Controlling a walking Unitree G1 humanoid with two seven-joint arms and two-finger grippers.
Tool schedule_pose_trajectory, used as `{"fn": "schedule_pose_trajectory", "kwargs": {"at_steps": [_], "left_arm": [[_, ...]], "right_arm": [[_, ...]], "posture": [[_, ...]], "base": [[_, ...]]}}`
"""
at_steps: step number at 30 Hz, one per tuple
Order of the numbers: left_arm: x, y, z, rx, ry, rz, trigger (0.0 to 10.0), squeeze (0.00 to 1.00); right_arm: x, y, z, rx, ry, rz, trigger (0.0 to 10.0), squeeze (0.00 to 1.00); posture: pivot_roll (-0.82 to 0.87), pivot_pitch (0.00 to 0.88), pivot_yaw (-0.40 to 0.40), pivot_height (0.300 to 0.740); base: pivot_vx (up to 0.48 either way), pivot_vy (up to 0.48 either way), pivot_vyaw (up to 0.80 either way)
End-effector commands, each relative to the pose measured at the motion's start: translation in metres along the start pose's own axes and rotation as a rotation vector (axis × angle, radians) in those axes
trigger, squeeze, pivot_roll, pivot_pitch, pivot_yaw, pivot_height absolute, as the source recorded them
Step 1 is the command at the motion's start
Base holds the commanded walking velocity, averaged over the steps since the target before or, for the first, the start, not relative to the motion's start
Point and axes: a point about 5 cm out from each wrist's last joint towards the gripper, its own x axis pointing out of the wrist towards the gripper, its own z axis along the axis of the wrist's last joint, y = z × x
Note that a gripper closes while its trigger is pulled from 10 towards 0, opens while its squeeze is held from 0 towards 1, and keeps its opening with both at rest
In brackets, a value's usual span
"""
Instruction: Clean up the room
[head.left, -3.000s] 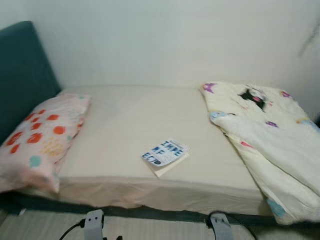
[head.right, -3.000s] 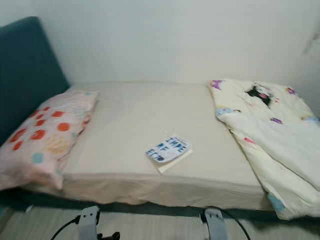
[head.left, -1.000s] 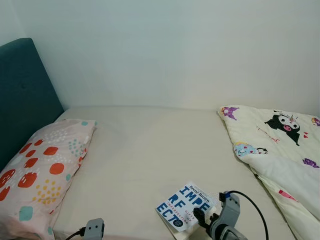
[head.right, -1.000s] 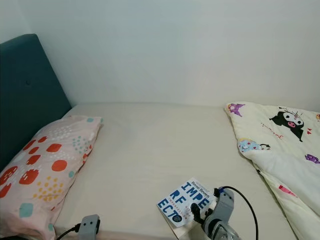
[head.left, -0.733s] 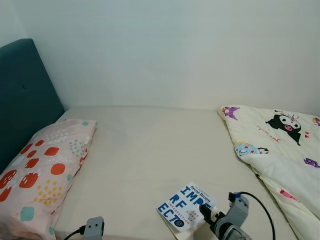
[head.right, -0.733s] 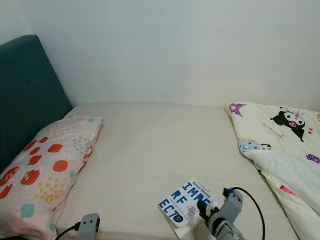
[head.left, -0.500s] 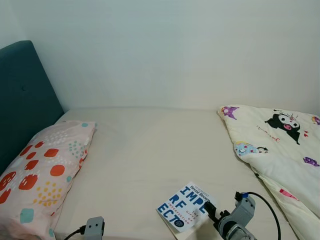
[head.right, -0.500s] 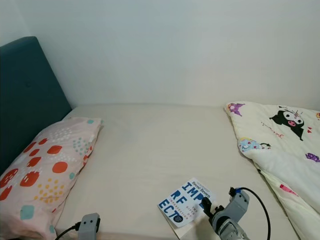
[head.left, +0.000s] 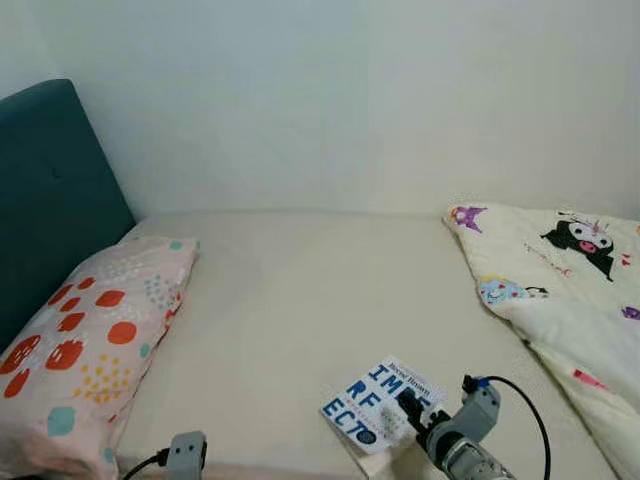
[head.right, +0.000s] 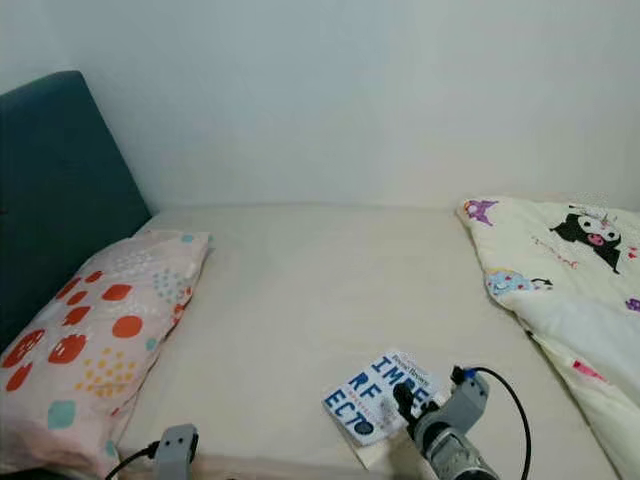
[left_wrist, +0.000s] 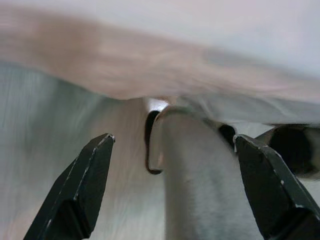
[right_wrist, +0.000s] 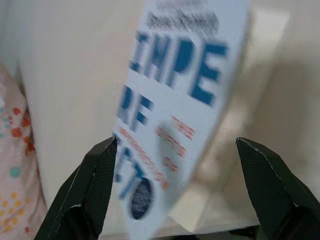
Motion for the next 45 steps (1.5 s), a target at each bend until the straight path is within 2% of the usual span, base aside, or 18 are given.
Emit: {"fn": "schedule_pose_trajectory", "kwargs": {"at_steps": [1,5,8,12,13,16,19,22,33,36,39,41,45], "left_arm": [[-0.002,0.007,-0.002,0.019,0.009,0.012,10.0,0.00],[-0.003,0.008,-0.002,0.022,0.010,0.014,10.0,0.00],[-0.008,0.020,-0.007,0.042,0.019,0.026,10.0,0.00],[-0.009,0.023,-0.008,0.052,0.023,0.029,10.0,0.00],[-0.014,0.034,-0.010,0.083,0.033,0.036,10.0,0.00],[-0.016,0.037,-0.011,0.091,0.036,0.039,10.0,0.00],[-0.023,0.053,-0.014,0.121,0.046,0.057,10.0,0.00],[-0.027,0.060,-0.015,0.127,0.049,0.065,10.0,0.00],[-0.039,0.075,-0.023,0.182,0.059,0.047,10.0,0.00],[-0.044,0.083,-0.024,0.202,0.058,0.044,10.0,0.00],[-0.053,0.095,-0.026,0.219,0.061,0.052,10.0,0.00],[-0.059,0.102,-0.028,0.226,0.066,0.062,10.0,0.00],[-0.062,0.107,-0.030,0.230,0.073,0.069,10.0,0.00]], "right_arm": [[0.000,-0.001,-0.007,0.017,0.026,-0.012,10.0,0.00],[0.000,-0.001,-0.009,0.018,0.031,-0.017,10.0,0.00],[-0.001,-0.004,-0.011,0.071,-0.005,-0.033,10.0,0.00],[-0.001,-0.004,-0.010,0.082,-0.016,-0.029,10.0,0.00],[0.000,0.000,-0.001,0.121,-0.064,0.006,10.0,0.00],[0.000,0.001,0.003,0.133,-0.081,0.020,10.0,0.00],[0.002,0.011,0.014,0.166,-0.132,0.090,10.0,0.00],[0.003,0.016,0.020,0.180,-0.157,0.115,10.0,0.00],[0.002,0.010,0.025,0.227,-0.190,0.074,10.0,0.00],[0.002,0.013,0.024,0.277,-0.205,0.109,10.0,0.00],[0.003,0.026,0.030,0.364,-0.266,0.233,10.0,0.00],[0.004,0.037,0.037,0.386,-0.302,0.321,10.0,0.00],[0.004,0.047,0.045,0.388,-0.329,0.401,10.0,0.00]], "posture": [[-0.07,0.000,0.058,0.621],[-0.07,0.000,0.058,0.616],[-0.03,0.000,0.087,0.616],[-0.02,0.007,0.098,0.616],[0.01,0.038,0.124,0.616],[0.01,0.038,0.124,0.616],[0.06,0.073,0.154,0.616],[0.06,0.088,0.162,0.616],[0.14,0.169,0.202,0.616],[0.17,0.192,0.223,0.616],[0.20,0.205,0.241,0.616],[0.22,0.211,0.253,0.616],[0.22,0.215,0.261,0.616]], "base": [[0.000,0.000,0.00],[0.000,0.000,0.00],[0.000,0.000,0.00],[0.000,0.000,0.00],[0.000,0.000,0.00],[0.000,0.000,0.00],[0.000,0.000,0.00],[0.000,0.000,0.00],[0.000,0.000,0.00],[0.000,0.000,0.00],[0.000,0.000,0.00],[0.000,0.000,0.00],[0.000,0.000,0.00]]}}
